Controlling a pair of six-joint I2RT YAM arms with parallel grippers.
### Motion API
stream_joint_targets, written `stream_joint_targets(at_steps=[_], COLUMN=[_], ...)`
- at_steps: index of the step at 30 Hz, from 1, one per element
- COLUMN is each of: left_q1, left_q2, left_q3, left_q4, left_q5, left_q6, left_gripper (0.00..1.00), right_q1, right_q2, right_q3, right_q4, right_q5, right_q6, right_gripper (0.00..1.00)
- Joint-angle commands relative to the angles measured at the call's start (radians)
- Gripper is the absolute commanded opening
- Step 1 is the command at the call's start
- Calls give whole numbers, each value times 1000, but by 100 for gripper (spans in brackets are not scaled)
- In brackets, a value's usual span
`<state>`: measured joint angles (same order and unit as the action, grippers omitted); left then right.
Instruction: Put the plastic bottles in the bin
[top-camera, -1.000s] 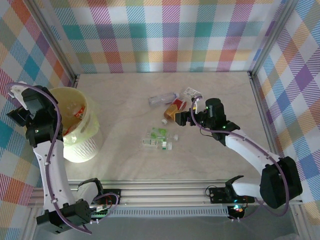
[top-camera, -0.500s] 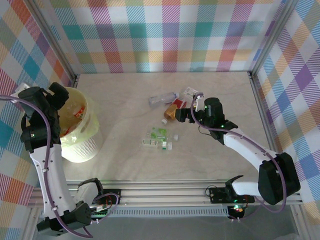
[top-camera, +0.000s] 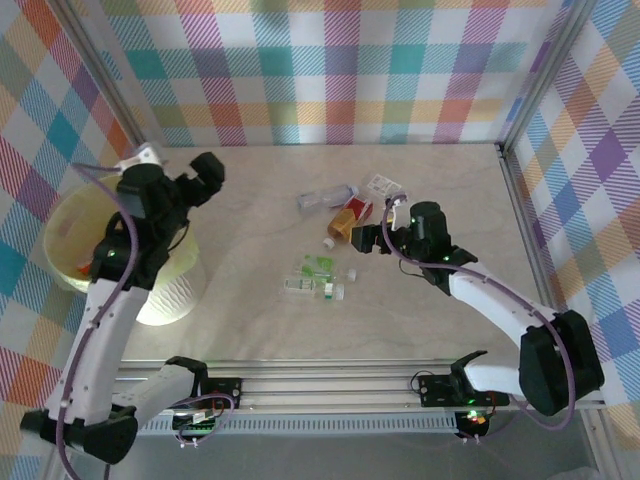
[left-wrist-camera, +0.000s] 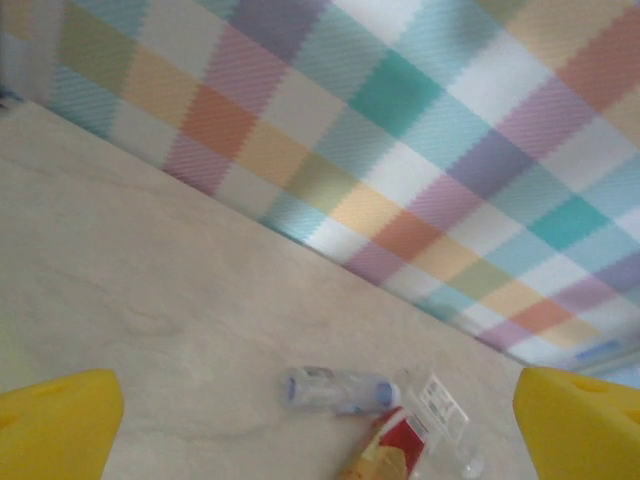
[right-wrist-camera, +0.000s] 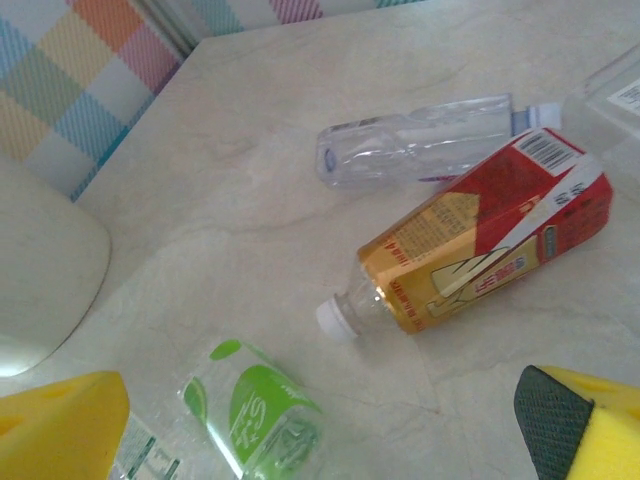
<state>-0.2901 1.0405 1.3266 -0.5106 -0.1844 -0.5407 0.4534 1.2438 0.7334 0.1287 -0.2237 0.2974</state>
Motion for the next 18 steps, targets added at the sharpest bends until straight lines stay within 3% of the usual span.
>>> stream_joint_targets(at_steps=[1, 4, 8, 18], left_q1=[-117, -202, -255, -290], left_q2=[68, 116, 181, 289], left_q3=[-12, -20, -39, -28], left_q4=[77, 113, 182, 204], left_q5=[-68, -105, -70, -10], left_q6=[-19, -25, -61, -87], left_gripper=[100, 100, 100, 100], right_q1=[13, 31, 84, 236], right_q2=[-32, -50, -87, -60], right_q3=[-20, -21, -38, -64], right_q4=[-23, -106, -197, -261], right_q5=[-92, -91, -93, -160], right_q6=[-58, -95, -169, -355], right_gripper=[100, 100, 100, 100])
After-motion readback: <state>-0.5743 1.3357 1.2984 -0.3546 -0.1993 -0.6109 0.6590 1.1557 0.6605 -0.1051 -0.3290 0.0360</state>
